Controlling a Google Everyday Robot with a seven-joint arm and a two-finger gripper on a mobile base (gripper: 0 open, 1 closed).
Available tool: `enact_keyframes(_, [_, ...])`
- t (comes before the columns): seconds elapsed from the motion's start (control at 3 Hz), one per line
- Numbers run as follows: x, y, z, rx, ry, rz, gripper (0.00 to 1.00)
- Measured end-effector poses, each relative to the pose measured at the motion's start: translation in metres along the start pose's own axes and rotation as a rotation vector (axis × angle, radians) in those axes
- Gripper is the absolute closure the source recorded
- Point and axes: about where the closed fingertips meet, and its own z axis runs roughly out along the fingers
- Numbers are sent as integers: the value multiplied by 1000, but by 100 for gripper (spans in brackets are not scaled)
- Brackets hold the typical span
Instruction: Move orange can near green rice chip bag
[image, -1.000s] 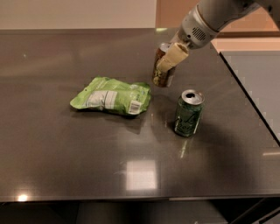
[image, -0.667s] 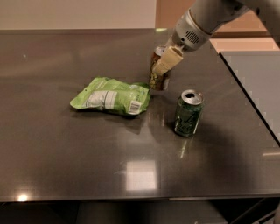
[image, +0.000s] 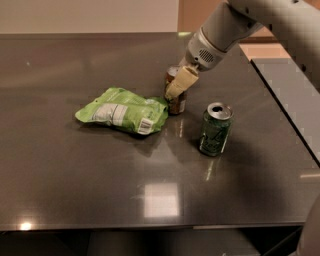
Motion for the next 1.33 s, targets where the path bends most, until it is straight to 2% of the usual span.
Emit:
enact_keyframes(0.33, [0,0,1,-1,0,0,100])
enact_keyframes(0.67, [-2,5,4,-6,2,-24,82])
enact_keyframes(1.33, [-3,8,9,-13,2,-41,35])
